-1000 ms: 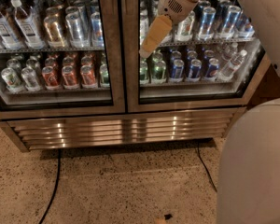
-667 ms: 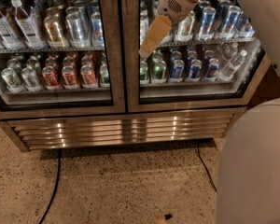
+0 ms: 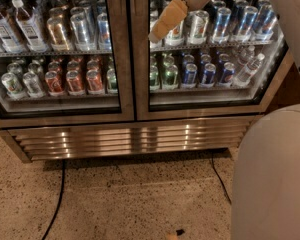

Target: Open right fridge door

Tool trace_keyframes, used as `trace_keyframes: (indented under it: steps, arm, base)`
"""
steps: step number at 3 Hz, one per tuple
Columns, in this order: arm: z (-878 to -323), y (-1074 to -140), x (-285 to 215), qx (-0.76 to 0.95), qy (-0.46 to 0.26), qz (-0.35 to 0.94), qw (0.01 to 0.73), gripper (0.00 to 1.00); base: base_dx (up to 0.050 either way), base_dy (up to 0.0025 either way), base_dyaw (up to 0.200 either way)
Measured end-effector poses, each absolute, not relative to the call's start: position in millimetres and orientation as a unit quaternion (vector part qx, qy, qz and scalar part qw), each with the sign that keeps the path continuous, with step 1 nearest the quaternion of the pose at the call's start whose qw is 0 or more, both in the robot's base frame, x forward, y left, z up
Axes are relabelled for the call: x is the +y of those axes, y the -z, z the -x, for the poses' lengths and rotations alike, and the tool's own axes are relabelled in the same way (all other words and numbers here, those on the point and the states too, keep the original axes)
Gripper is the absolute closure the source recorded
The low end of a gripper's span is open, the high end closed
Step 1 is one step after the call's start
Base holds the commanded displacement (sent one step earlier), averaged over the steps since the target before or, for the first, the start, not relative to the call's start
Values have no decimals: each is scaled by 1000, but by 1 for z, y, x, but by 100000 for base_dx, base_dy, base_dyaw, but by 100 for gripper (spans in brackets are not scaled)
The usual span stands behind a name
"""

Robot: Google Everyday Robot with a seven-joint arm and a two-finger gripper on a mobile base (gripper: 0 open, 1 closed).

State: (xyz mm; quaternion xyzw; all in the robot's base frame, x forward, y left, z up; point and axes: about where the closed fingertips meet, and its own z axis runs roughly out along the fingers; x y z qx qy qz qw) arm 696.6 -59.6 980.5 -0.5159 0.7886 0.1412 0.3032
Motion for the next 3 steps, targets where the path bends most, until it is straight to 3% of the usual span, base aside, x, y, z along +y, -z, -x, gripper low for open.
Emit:
trace_keyframes:
  steps: [2,3]
  arm:
    - [-707,-971,-47,786,-171,511,302,0]
    - [-709,-971,-46,785,-173,511,304,0]
  base:
    - [0,0,0]
    - [4446,3,-67]
